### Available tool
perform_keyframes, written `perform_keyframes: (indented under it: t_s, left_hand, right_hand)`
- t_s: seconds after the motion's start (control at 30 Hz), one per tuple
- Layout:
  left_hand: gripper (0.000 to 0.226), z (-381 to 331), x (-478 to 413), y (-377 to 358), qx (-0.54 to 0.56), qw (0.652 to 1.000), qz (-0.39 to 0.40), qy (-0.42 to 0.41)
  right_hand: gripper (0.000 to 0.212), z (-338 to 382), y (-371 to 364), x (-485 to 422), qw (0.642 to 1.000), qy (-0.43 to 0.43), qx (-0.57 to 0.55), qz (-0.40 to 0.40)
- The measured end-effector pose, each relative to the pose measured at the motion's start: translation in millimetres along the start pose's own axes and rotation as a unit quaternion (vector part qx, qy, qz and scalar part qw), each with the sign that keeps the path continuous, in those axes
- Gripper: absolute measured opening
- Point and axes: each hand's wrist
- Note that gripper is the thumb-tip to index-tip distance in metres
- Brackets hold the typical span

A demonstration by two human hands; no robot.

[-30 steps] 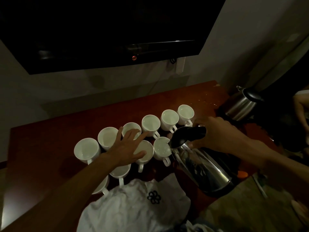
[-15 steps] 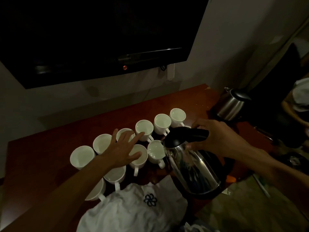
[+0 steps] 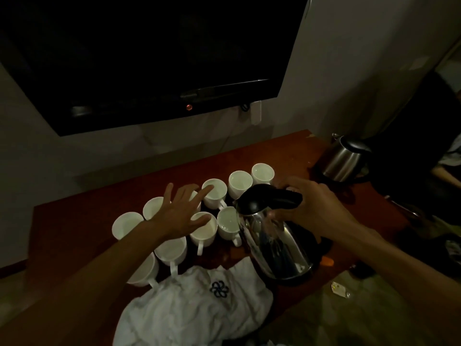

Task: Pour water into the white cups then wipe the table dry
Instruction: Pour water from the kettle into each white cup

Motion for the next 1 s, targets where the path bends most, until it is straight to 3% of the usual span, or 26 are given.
perform_keyframes:
  t_s: [0.57, 1.0]
  left_hand:
    - [0.079, -25, 58, 47, -0.019, 0.992, -0.056, 0.112]
    - [0.081, 11, 79, 53, -0.032, 0.996, -0.047, 0.067]
  right_hand:
    - [0.049, -4, -12, 36, 0.995, 0.072, -0.053, -0.052]
    - [0.055, 33, -47, 48, 0.995, 0.024, -0.040, -0.087]
Point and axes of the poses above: each hand's wrist, its own x-axis away from the middle knuckle, its own y-axis out of the back of the hand, z = x × y, and after that the axes turned 4 degrees about -y, right-handed
